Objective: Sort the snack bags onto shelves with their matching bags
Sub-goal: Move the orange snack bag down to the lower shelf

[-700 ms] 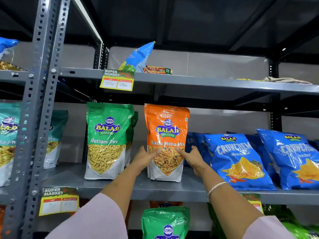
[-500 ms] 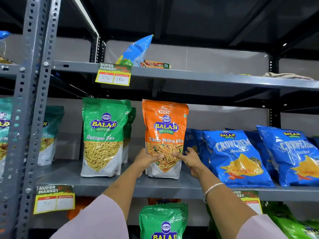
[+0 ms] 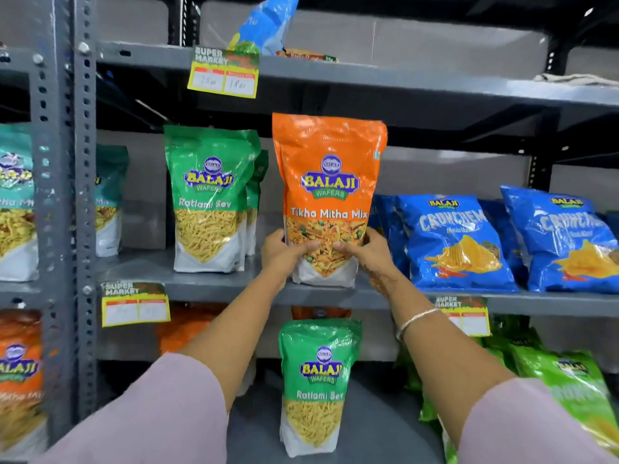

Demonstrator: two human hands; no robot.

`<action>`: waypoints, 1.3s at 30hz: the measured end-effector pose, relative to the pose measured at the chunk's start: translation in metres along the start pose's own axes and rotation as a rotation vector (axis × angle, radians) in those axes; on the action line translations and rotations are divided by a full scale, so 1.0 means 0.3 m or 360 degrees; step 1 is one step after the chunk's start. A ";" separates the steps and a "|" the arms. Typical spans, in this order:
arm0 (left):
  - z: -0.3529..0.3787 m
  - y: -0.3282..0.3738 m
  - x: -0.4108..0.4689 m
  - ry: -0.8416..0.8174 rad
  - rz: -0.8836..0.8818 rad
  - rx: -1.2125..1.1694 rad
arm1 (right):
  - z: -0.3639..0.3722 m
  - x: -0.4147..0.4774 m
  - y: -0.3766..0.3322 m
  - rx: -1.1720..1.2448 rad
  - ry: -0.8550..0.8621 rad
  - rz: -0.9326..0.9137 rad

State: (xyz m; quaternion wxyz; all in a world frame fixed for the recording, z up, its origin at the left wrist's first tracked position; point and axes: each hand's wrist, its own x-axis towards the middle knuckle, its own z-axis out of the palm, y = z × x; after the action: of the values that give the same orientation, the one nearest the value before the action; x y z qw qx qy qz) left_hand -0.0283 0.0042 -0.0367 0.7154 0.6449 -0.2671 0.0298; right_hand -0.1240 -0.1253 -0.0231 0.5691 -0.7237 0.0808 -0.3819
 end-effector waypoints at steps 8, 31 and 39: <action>-0.068 0.029 -0.235 0.0210 0.0178 0.0052 | 0.004 -0.198 -0.015 -0.0083 0.0011 -0.0242; -0.102 -0.571 -0.738 0.0183 -0.0405 0.0469 | -0.032 -0.638 0.545 -0.0215 -0.0439 0.0515; 0.114 -0.671 -0.695 -0.0199 -0.0515 0.0593 | -0.235 -0.636 0.728 -0.0280 -0.0180 0.0700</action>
State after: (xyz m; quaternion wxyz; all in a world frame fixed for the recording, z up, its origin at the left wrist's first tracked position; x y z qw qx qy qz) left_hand -0.1405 0.0015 -0.3061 0.5618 0.8006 -0.1940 -0.0762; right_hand -0.2326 -0.1477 -0.3002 0.5769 -0.7558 0.2374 -0.1991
